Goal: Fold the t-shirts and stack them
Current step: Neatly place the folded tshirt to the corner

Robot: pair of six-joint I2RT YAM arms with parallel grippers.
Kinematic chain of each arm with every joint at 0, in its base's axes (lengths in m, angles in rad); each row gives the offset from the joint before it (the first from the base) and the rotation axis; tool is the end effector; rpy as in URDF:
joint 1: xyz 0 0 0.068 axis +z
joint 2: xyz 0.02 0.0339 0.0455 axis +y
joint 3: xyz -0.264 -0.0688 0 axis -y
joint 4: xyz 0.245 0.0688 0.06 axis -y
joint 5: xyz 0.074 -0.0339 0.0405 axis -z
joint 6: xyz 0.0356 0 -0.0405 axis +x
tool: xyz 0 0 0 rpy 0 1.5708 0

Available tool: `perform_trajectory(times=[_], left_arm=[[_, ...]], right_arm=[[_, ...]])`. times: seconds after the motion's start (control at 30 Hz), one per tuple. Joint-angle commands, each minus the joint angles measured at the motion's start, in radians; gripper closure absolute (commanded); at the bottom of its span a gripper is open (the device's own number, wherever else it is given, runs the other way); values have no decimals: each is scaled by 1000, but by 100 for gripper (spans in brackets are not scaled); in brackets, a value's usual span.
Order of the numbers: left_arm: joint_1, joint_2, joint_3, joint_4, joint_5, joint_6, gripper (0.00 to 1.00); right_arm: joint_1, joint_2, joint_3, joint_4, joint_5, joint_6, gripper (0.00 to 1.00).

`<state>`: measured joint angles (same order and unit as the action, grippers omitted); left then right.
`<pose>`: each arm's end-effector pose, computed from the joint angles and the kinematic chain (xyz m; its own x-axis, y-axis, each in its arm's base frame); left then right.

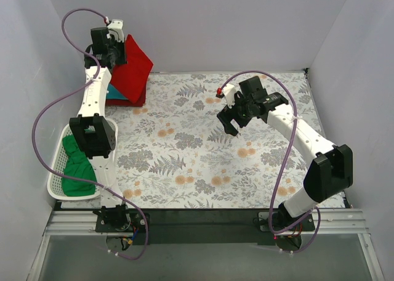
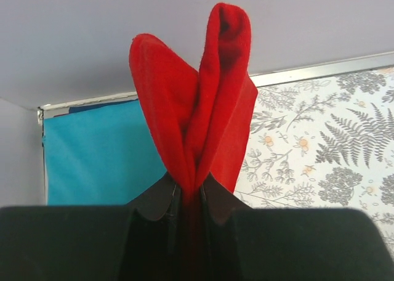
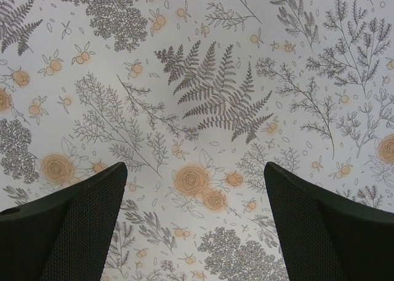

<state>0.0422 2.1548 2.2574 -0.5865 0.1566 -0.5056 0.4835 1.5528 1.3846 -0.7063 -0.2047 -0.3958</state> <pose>0.4995 0.0155 0.3677 -0.4533 -0.4980 -0.7393 -0.1409 0.8590 -0.4922 0.2947 0.1629 0.3121 -0.4068 -0.6400 -0.6519 -0.7884 0.6064 -0.1034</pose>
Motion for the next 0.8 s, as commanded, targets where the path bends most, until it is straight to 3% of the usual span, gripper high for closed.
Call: perform_trajectory(times=[0.0,0.47,0.77], left_arm=[[24,-10,14,42,1,9,100],[77,83,36,119,-26,61,100],[113,184,74,220,-114,108,100]], right_arm=[[-5,10,45,1,-2,0,2],[-5,39,59,-2,-4,6,2],[-5,59,73,-15,2,6,2]])
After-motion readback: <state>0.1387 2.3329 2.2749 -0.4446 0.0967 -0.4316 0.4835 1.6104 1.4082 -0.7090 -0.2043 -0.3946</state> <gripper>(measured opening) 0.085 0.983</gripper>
